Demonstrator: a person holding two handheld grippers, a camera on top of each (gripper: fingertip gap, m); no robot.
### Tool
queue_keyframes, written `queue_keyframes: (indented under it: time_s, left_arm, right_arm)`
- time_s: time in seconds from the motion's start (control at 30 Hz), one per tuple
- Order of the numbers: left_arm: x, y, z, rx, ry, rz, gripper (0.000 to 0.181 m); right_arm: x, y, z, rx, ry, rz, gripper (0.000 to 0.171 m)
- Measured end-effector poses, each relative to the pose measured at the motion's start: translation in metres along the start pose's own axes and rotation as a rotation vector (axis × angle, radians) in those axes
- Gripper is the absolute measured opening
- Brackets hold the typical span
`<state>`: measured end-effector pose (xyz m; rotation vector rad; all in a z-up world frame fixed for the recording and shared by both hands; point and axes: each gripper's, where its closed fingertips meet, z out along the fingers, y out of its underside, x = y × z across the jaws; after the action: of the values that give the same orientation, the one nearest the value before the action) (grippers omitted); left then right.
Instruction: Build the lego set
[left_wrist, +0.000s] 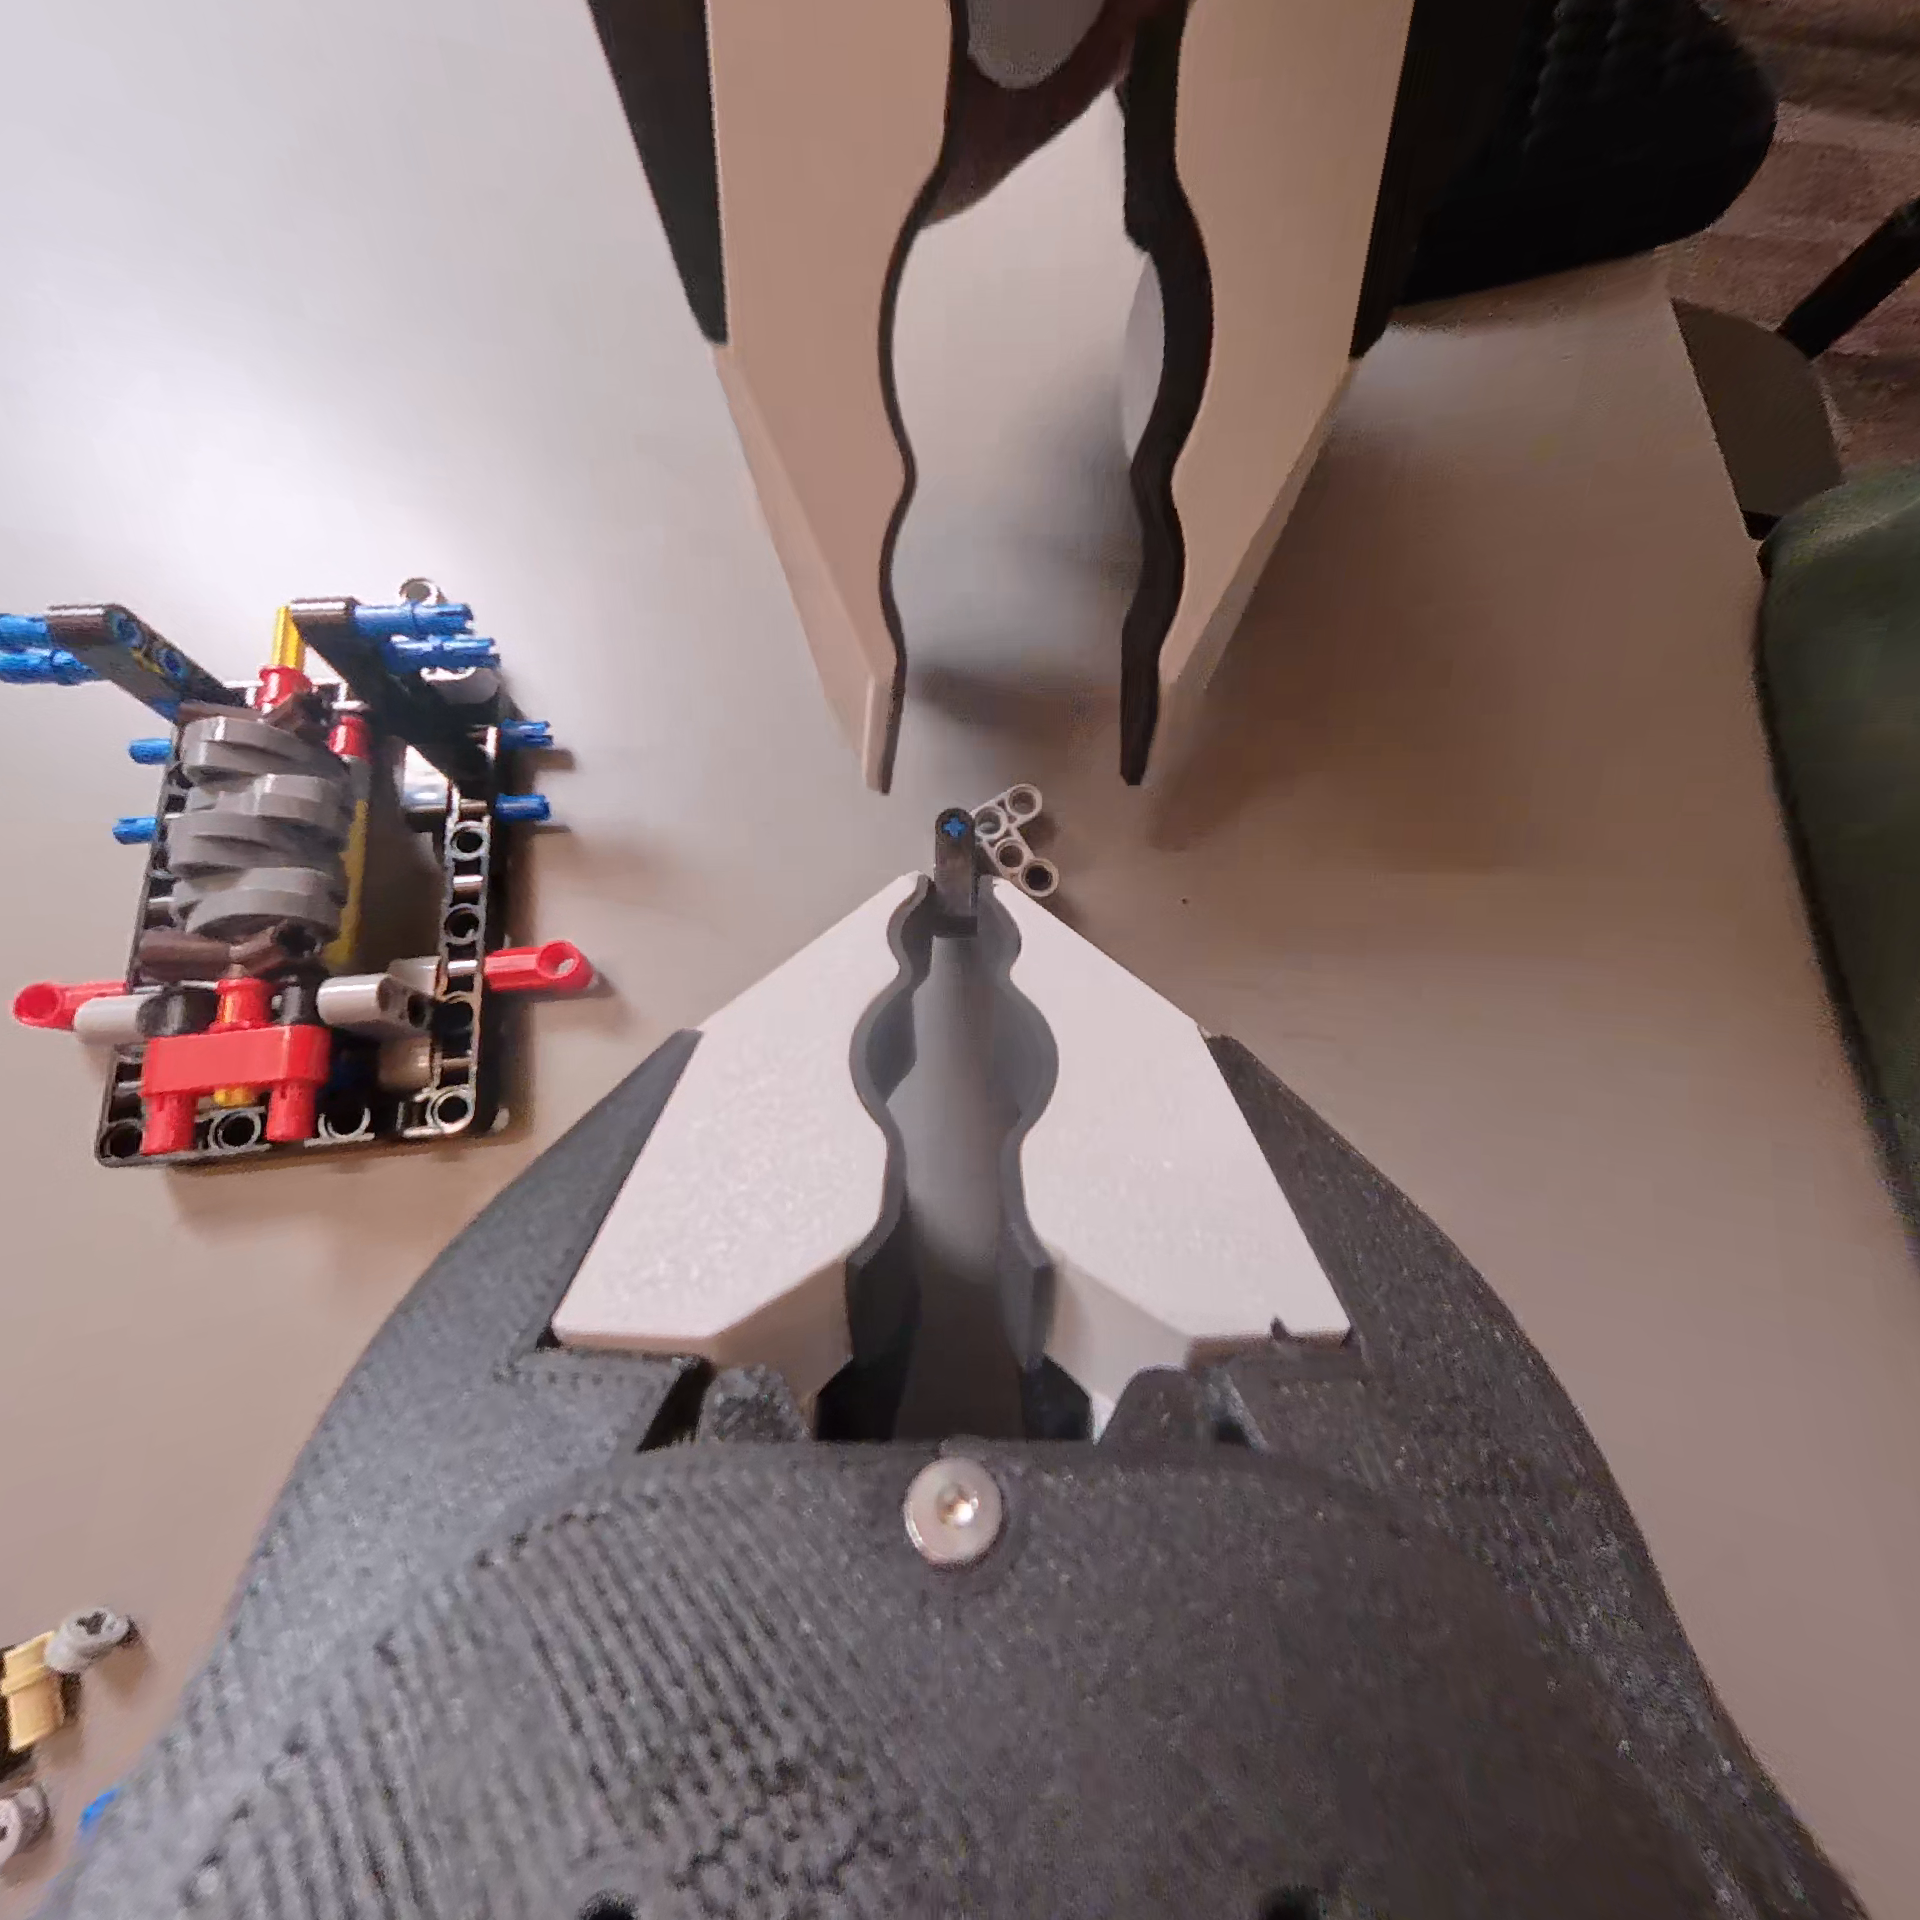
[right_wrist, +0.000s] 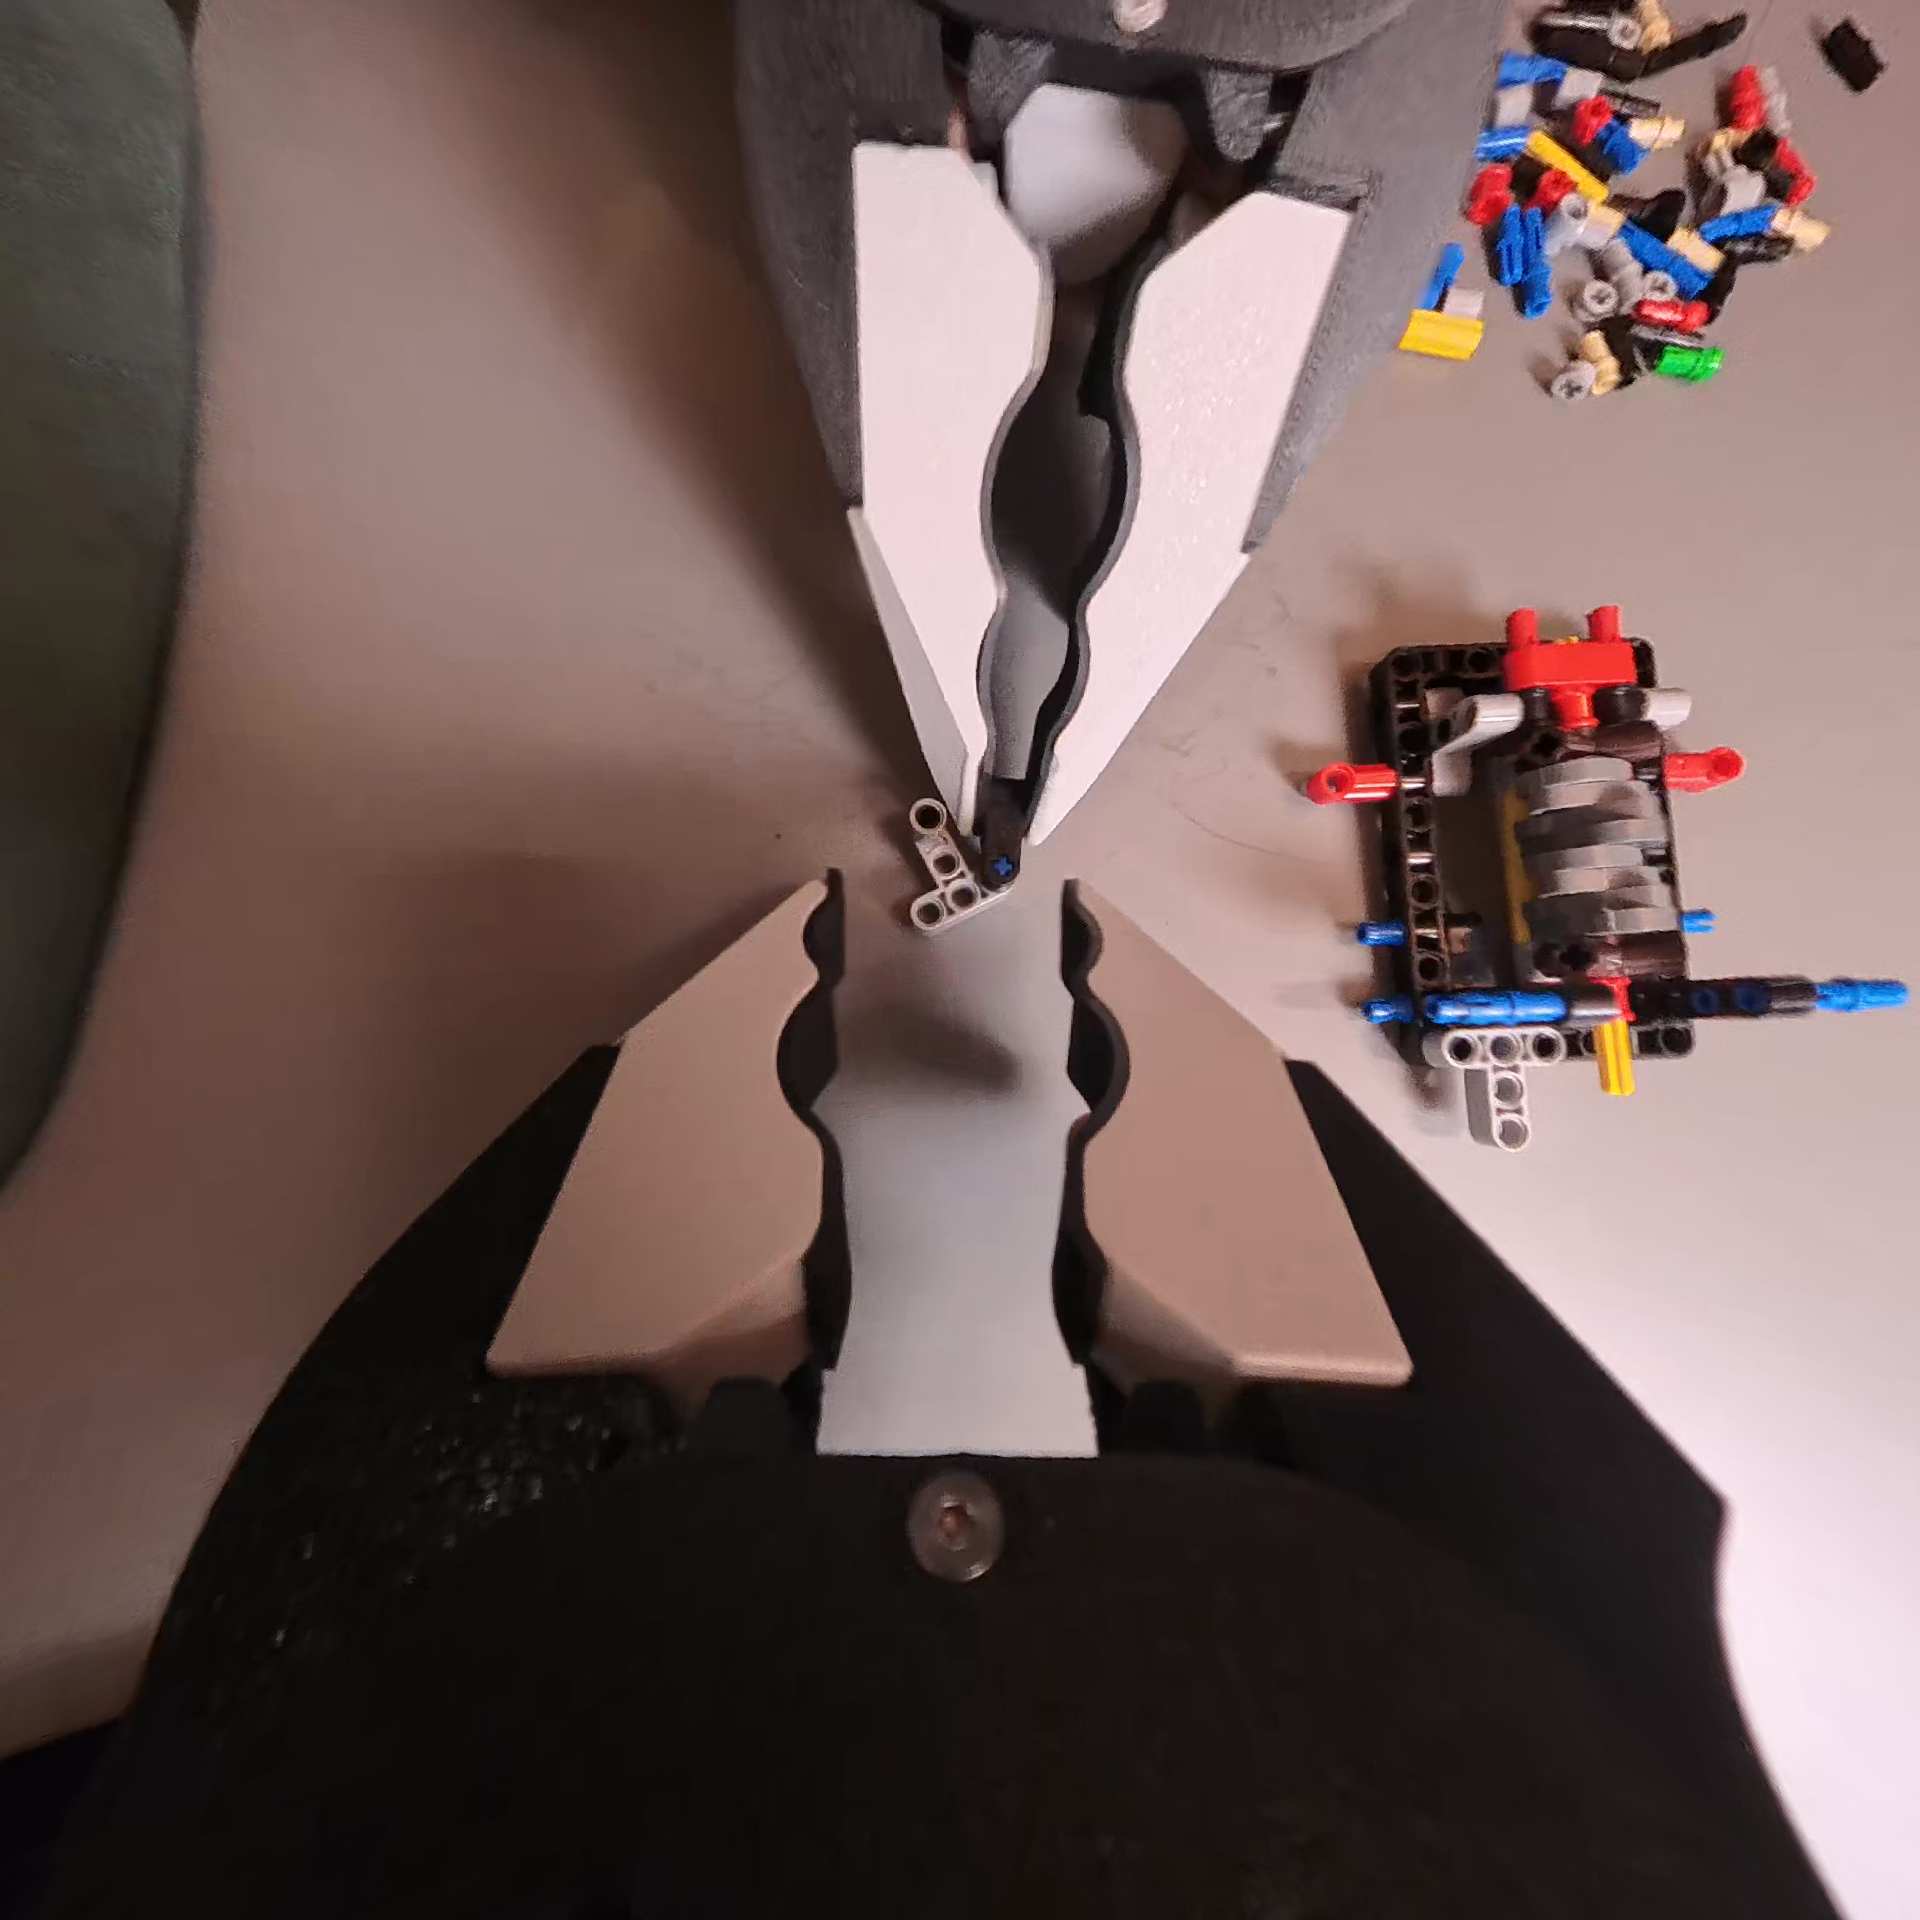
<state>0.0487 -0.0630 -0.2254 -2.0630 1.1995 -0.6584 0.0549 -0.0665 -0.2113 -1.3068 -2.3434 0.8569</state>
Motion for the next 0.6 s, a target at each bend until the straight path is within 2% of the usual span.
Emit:
queue_keyframes:
  time_s: [0.07,0.13,0.23,0.33,0.5,0.6]
  left_arm:
    - [-0.001,0.001,0.001,-0.009,0.007,0.023,0.008]
    - [-0.002,0.002,-0.001,-0.001,0.016,0.033,0.019]
    - [0.001,-0.001,-0.014,0.047,0.048,0.004,0.026]
    - [0.006,0.000,-0.015,0.050,0.041,0.009,0.033]
    - [0.004,0.004,0.003,-0.014,-0.070,0.104,0.032]
    - [0.001,0.003,0.003,-0.012,-0.090,0.096,0.022]
  right_arm:
    - [-0.001,0.008,0.009,-0.035,0.007,-0.046,0.049]
    - [0.001,0.010,0.015,-0.037,0.017,-0.058,0.049]
    - [0.003,0.009,0.015,-0.028,0.035,-0.041,0.033]
    - [0.003,0.009,0.017,-0.026,0.106,-0.026,0.026]
    - [0.008,0.008,0.018,-0.014,0.290,0.164,0.018]
    - [0.009,0.009,0.016,-0.022,0.390,0.249,0.017]
